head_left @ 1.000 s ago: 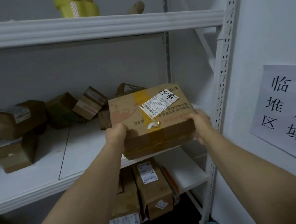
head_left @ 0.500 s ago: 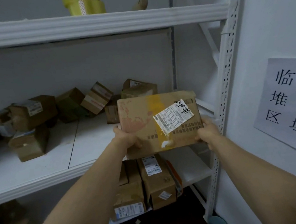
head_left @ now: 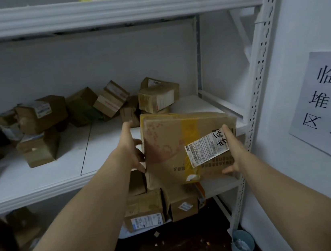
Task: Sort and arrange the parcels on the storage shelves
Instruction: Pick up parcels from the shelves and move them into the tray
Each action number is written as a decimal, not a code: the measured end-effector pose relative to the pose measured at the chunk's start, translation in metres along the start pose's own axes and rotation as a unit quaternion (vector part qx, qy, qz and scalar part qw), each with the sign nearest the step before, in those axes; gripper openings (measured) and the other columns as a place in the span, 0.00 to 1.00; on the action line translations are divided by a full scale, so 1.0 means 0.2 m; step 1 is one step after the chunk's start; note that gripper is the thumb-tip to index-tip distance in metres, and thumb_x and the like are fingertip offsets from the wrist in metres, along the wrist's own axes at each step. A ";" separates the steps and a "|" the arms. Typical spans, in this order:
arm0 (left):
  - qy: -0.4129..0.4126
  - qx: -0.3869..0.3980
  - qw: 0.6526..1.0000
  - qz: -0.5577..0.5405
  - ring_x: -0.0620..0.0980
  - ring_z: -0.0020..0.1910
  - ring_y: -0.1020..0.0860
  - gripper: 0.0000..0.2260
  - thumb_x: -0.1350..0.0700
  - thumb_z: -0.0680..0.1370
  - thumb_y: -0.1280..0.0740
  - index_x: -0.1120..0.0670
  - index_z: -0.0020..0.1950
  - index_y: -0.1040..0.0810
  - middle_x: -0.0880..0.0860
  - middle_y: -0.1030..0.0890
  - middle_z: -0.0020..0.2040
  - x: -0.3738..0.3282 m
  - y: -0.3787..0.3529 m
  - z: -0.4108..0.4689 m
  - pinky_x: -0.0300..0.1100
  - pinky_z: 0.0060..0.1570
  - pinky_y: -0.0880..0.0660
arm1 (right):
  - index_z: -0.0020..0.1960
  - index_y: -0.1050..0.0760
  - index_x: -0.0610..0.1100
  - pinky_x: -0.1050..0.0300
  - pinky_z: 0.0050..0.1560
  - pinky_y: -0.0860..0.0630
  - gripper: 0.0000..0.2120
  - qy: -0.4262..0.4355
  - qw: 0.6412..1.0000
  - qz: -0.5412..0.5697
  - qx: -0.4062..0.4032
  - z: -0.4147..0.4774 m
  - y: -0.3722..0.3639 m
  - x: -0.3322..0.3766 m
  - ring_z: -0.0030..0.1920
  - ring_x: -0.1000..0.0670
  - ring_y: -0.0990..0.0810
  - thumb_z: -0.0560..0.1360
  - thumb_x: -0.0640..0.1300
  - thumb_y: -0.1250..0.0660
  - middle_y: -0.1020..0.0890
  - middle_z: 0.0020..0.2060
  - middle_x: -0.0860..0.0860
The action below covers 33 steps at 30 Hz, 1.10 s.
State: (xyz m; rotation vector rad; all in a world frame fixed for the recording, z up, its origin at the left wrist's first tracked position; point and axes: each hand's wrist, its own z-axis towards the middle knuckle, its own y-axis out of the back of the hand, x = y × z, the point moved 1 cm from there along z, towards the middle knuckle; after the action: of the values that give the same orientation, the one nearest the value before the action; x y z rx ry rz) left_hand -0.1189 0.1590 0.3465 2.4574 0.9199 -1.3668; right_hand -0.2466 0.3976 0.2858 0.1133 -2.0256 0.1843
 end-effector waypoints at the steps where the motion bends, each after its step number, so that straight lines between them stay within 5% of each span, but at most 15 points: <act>1: 0.001 -0.005 1.000 0.009 0.68 0.71 0.39 0.50 0.23 0.63 0.41 0.55 0.75 0.39 0.65 0.37 0.73 0.00 0.00 0.00 0.73 0.64 0.45 | 0.76 0.41 0.52 0.23 0.60 0.35 0.50 -0.008 1.000 0.017 0.006 -0.01 -0.01 0.00 0.71 0.33 0.38 0.62 0.76 0.36 0.36 0.74 0.43; 4: -0.006 -0.032 0.998 0.046 0.64 0.58 0.27 0.44 0.26 0.62 0.35 0.55 0.67 0.31 0.61 0.26 0.61 0.01 0.00 -0.01 0.65 0.58 0.31 | 0.77 0.44 0.51 0.20 0.59 0.39 0.61 -0.030 0.999 0.035 0.005 -0.02 -0.03 0.00 0.70 0.31 0.37 0.52 0.82 0.38 0.35 0.73 0.40; 7: -0.022 -0.019 0.998 0.055 0.61 0.56 0.26 0.32 0.33 0.68 0.36 0.54 0.62 0.29 0.59 0.24 0.55 0.05 0.04 0.02 0.62 0.58 0.29 | 0.77 0.45 0.53 0.18 0.57 0.42 0.68 -0.019 0.998 0.050 -0.027 -0.01 -0.04 0.01 0.70 0.30 0.37 0.44 0.85 0.41 0.35 0.73 0.40; 14: -0.078 0.006 0.995 0.068 0.61 0.60 0.27 0.29 0.38 0.70 0.38 0.57 0.64 0.30 0.59 0.24 0.56 -0.05 0.07 -0.08 0.61 0.65 0.34 | 0.75 0.37 0.47 0.21 0.60 0.42 0.53 -0.002 0.992 0.086 -0.097 0.01 -0.05 0.18 0.69 0.31 0.34 0.63 0.82 0.57 0.30 0.70 0.40; 20: -0.154 0.002 0.988 0.033 0.56 0.55 0.26 0.20 0.43 0.73 0.38 0.52 0.60 0.30 0.56 0.24 0.54 -0.22 0.05 -0.21 0.57 0.61 0.32 | 0.72 0.33 0.46 0.31 0.66 0.37 0.46 0.068 0.985 0.141 -0.073 0.00 -0.09 0.31 0.67 0.37 0.29 0.67 0.77 0.51 0.27 0.68 0.43; 22: -0.169 -0.002 0.984 0.050 0.54 0.54 0.27 0.19 0.45 0.74 0.38 0.53 0.61 0.30 0.55 0.24 0.54 -0.23 0.07 -0.21 0.54 0.62 0.36 | 0.64 0.27 0.45 0.35 0.64 0.31 0.40 0.073 0.982 0.161 -0.059 0.02 -0.11 0.31 0.62 0.40 0.24 0.68 0.74 0.48 0.24 0.65 0.44; 24: -0.178 -0.016 0.981 0.076 0.53 0.54 0.28 0.17 0.49 0.74 0.38 0.54 0.60 0.30 0.54 0.25 0.55 -0.20 0.10 -0.18 0.52 0.61 0.41 | 0.52 0.26 0.44 0.40 0.60 0.26 0.21 0.063 0.983 0.169 -0.031 -0.07 -0.15 0.31 0.53 0.43 0.22 0.78 0.61 0.45 0.21 0.55 0.44; 26: -0.172 -0.033 0.980 0.099 0.53 0.58 0.29 0.16 0.52 0.73 0.37 0.55 0.59 0.29 0.55 0.26 0.60 -0.13 0.13 -0.14 0.50 0.61 0.42 | 0.56 0.29 0.43 0.43 0.62 0.26 0.10 0.053 0.982 0.181 -0.015 -0.04 -0.16 0.27 0.50 0.44 0.26 0.83 0.46 0.46 0.26 0.53 0.44; 30: -0.136 -0.063 0.982 0.116 0.55 0.66 0.32 0.17 0.58 0.73 0.35 0.57 0.60 0.29 0.55 0.30 0.66 -0.02 0.19 -0.10 0.53 0.67 0.41 | 0.62 0.30 0.43 0.45 0.59 0.23 0.11 0.043 0.979 0.198 0.015 -0.03 -0.18 0.17 0.57 0.41 0.25 0.81 0.43 0.42 0.26 0.61 0.40; 33: -0.117 -0.031 0.982 0.146 0.55 0.67 0.32 0.21 0.61 0.71 0.31 0.56 0.63 0.28 0.53 0.29 0.67 0.00 0.21 -0.09 0.58 0.64 0.35 | 0.63 0.31 0.44 0.40 0.55 0.23 0.21 0.019 0.984 0.179 0.006 0.01 -0.17 0.14 0.58 0.39 0.25 0.78 0.58 0.42 0.26 0.61 0.40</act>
State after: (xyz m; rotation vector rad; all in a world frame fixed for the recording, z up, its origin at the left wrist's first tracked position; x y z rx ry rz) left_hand -0.0816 0.1337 0.3513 2.2147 0.5173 -1.4549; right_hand -0.2549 0.3649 0.3135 -0.2470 -1.9936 0.4219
